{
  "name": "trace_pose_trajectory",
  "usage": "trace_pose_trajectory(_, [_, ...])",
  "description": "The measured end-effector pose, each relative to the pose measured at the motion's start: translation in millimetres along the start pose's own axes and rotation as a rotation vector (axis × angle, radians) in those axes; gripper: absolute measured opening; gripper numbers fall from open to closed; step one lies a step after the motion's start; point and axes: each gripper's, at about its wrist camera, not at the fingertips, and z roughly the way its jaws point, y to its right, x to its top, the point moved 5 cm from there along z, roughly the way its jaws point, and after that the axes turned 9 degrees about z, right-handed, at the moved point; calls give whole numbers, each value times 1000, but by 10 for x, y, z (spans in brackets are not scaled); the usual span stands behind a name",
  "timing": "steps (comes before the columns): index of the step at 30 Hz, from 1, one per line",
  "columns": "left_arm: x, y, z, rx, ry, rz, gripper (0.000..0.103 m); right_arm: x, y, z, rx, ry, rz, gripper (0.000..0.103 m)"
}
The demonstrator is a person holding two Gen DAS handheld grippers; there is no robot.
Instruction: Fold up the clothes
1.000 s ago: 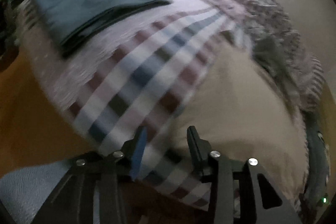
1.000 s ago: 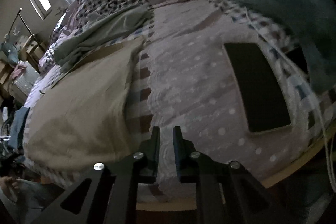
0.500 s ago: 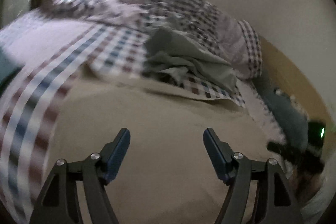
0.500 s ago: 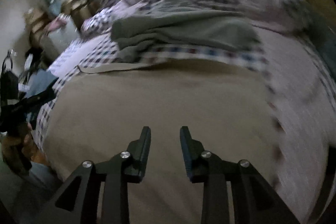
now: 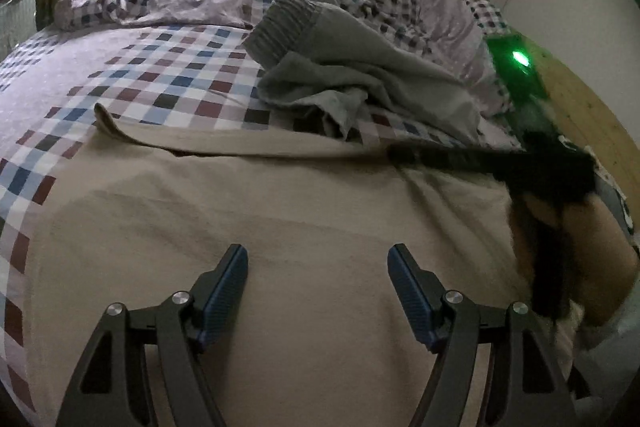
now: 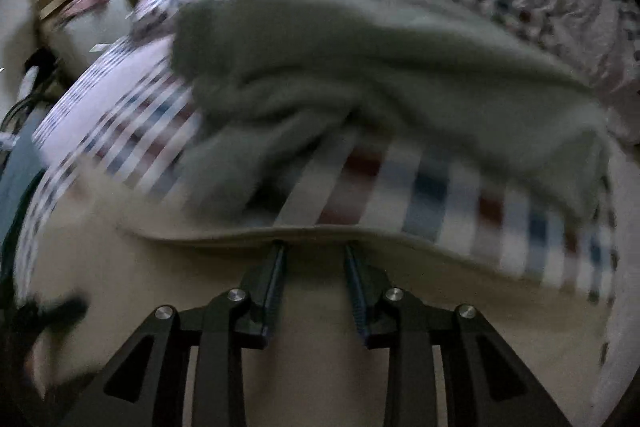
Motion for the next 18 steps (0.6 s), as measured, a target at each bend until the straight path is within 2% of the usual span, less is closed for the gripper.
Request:
trace_pose_trajectory(1, [-6,-27,-2,-8,-2,-11,76,104,114,-5,-26,38,59,32])
trace_pose_trajectory(3, [-9,-74,-23,-21,-1,-34,76,137,314,-119,-23,80,170,32])
trace_pose_trajectory(6, [27,-156,-62,-56,-4,-95,76,-57,543,-465,-4,111,278,36])
trace_pose_trajectory(8, [119,-232,-124,-62,20,-120,76,-294,596,-780,33,135,302,43])
trace_pose_trajectory(12, [314,-391,-180,-55,69,-145,77,-832,606,-1282,130,181,317,44])
trace_pose_trajectory(15, [386,-465,-40,-70,40,-165,77,-1106,661,-1431,140,209,340,44])
trace_pose_trajectory(18, [424,-280,87,-104,19,-140,77,-1257,723,-1397,129,192,353,46])
